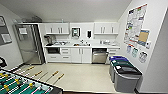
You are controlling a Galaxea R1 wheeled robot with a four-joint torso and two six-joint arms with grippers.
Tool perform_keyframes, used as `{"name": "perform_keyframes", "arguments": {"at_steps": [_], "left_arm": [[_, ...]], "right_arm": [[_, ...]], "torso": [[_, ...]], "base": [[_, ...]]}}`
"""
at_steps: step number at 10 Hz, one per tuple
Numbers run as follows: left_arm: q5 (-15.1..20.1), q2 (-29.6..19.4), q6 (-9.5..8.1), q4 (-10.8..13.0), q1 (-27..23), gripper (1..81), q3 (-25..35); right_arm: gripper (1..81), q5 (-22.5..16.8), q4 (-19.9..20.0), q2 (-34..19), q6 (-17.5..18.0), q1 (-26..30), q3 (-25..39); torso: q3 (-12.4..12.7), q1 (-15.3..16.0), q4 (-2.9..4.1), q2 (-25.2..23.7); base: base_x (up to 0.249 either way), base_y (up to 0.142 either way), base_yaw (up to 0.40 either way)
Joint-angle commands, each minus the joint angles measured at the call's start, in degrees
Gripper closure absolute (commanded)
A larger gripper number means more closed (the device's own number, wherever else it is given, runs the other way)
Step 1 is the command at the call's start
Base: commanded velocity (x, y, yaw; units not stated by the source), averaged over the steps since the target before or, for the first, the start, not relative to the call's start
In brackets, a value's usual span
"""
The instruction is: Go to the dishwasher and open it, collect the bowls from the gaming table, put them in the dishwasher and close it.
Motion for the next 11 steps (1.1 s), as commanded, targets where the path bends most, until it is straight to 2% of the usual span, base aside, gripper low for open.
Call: {"name": "perform_keyframes", "arguments": {"at_steps": [1,11], "left_arm": [[2.6,-0.2,0.36,0.4,-2.9,81.1,0.0],[2.6,-0.2,0.36,0.4,-2.9,81.1,0.4]], "right_arm": [[81.1,-2.7,-0.6,-0.5,-0.1,2.7,0.2],[81.1,-3.0,-0.7,0.0,-0.1,3.2,0.2]], "torso": [[0.0,0.0,0.00,0.0],[0.0,0.0,0.00,0.0]], "base": [[0.191,-0.066,0.000],[0.187,-0.068,0.000]]}}
